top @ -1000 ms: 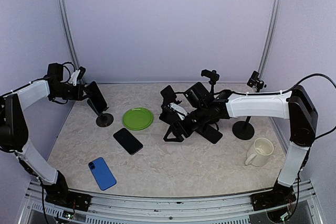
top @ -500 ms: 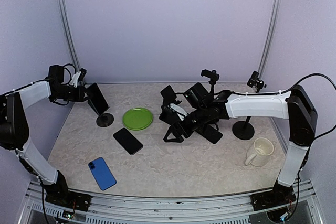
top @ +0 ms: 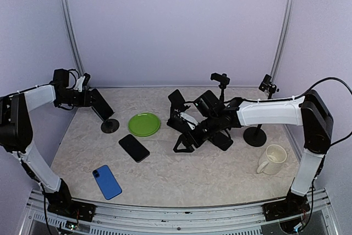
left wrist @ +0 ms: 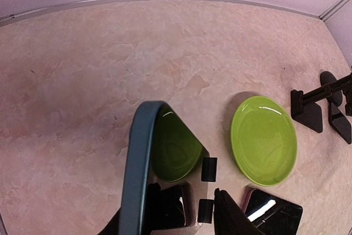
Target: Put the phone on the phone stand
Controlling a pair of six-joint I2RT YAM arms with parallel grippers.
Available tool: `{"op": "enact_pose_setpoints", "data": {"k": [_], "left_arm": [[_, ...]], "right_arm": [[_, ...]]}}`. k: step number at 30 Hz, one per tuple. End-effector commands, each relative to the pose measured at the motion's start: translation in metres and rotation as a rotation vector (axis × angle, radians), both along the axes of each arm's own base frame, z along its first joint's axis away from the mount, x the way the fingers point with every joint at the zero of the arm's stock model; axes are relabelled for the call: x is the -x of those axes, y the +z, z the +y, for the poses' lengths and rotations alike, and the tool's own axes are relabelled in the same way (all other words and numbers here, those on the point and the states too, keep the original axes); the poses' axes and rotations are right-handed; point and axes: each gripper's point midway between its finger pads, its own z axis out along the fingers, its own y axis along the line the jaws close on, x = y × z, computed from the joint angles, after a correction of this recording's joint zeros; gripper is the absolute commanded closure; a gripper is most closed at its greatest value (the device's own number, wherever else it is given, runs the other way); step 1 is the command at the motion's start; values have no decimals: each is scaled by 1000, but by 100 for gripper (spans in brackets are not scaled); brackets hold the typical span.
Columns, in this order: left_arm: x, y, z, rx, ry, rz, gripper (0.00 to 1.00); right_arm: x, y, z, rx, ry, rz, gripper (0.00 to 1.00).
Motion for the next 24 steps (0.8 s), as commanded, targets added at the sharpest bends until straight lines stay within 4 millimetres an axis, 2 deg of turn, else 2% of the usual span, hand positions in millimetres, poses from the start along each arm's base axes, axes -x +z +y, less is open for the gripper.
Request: {"op": "enact_pose_setpoints", "data": {"k": [1,9,15,17,22,24], "left_arm": [[-15,10,7,-9,47,-30,57],[-20,6,11,-12,72,-21,51],[-20,4,14,-8,98,-8,39],[-19,7,11,-1,90,-14,32],[-17,15,18,-30,129,-32,29],[-15,20,24,-54,164,-45,22]], "right_arm": [[5,16,2,-36,0,-20,28],[5,15,1,-34,-2,-19,28],[5,16,1,-33,1,-23,28],[5,16,1,-33,3,-24,28],[5,16,1,-34,6,-24,28],[6,16,1,-33,9,-23,28]]}}
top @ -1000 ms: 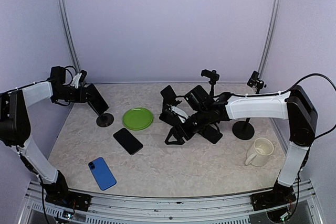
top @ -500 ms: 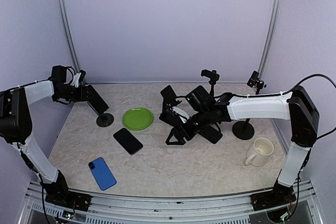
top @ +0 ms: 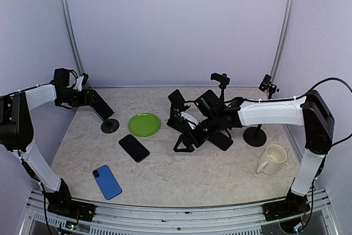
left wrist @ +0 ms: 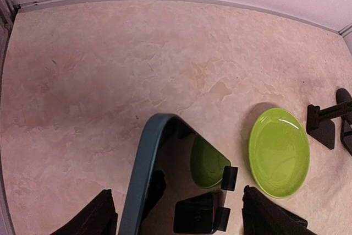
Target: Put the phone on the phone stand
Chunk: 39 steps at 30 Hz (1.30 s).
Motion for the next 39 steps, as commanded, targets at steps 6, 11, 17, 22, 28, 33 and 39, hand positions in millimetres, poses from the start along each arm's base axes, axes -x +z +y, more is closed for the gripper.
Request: {"op": "enact_pose_setpoints", "data": {"k": [6,11,17,22,28,33,39], "left_arm": [[7,69,21,-104,160,-162,1],[24,104,-13,-174,154,-263,1],[60,158,-116,-200,111,-436,1],[88,136,-184,-68,-42,-330,1],[118,99,-237,-43,-198,-249,1],[135,103,-270,-36,-284,-303,1],[130,120,-266,-60,-167,-394,1]], "right_arm": [[3,14,4,-20,25,-31,27],[-3,15,5,2,19,-50,27],[-18,10,-4,114,14,-114,27],[-27,-7,-35,265,-32,-151,26],[-41,-36,-93,416,-154,-152,25],[-58,-54,-133,522,-288,-125,23],[-77,-69,-163,625,-374,-132,21]]}}
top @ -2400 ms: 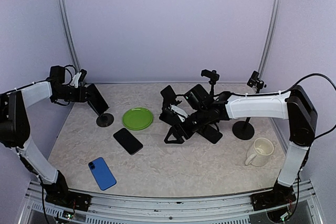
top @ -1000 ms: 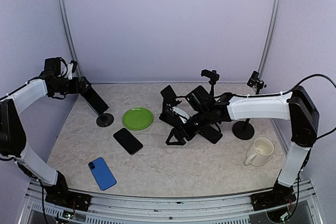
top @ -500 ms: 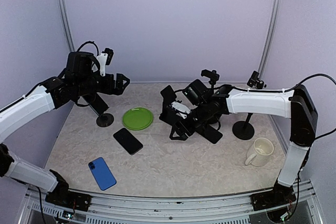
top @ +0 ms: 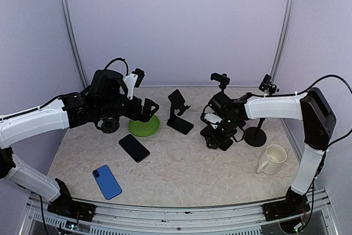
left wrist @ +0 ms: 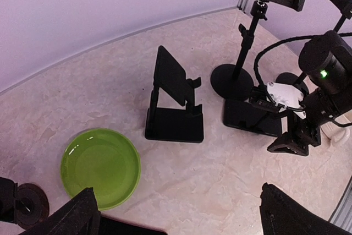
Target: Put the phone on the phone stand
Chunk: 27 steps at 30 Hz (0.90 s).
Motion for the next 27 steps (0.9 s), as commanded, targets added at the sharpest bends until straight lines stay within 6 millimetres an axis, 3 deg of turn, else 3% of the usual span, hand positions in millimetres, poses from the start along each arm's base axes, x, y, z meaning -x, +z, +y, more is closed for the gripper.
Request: {"op": "enact_pose_setpoints", "data": {"k": [1,3,6,9,12,13,15,18,21,27], "left_arm": [[-18,21,16,43,175,-96,1],[-23,15,28,33,261,-68,1],[-23,14,17,-33,196,-31,1],[-15,42,11,44,179,-103,1],[17,88,8,262,66,-324,1],[22,92,16,329,82,-342,1],[19,84,24,350,122,-312,1],[16,71,7,273,62,-241,2],[26,68,-6,291,-23,-219,3],[33,68,-11,338,-51,-199,4]], "right_arm": [[-12,-10,-28,97,-85,-16,20],[-15,-12,-34,102,-100,-10,19],[-21,-12,-42,117,-109,-28,16],[-25,-14,-48,130,-113,-29,13],[-29,-18,-52,138,-110,-23,8],[-29,-19,-52,132,-106,-17,7],[-30,-21,-52,113,-107,-3,2],[-32,-24,-51,74,-108,21,0],[-35,-26,-48,48,-90,33,0],[-37,-37,-47,28,-90,83,0]]}}
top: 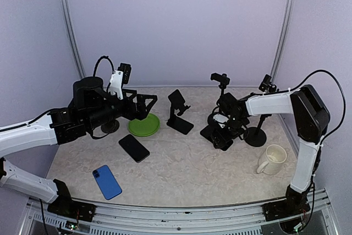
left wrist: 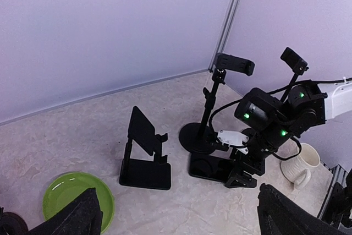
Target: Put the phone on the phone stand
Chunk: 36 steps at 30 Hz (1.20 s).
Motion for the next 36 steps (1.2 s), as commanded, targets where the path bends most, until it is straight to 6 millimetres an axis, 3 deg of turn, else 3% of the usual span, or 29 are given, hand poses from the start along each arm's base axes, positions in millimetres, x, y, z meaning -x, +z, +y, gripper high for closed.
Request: {"op": "enact_pose_setpoints", "data": {"k": [1,12,20,27,31,36], "left_arm": [[9,12,-9,57,-57,-7,5],[11,8,-4,61,-48,9,5],[11,4,-7,67,-55,26,6],[10,-6,-5,35,-44,48,6],[11,-13,-3,22,-39,62,6],[13,-18,-3,13,-45,76,6]], "right_arm": [[-4,-8,6,-41,8,42,0],[12,-27,14,-7,19,110,7],[40,-38,28,87,95,110,22],[66,-10,63,42,162,75,40],[91,8,86,-29,237,68,43],[118,16,99,-51,344,83,44]]}}
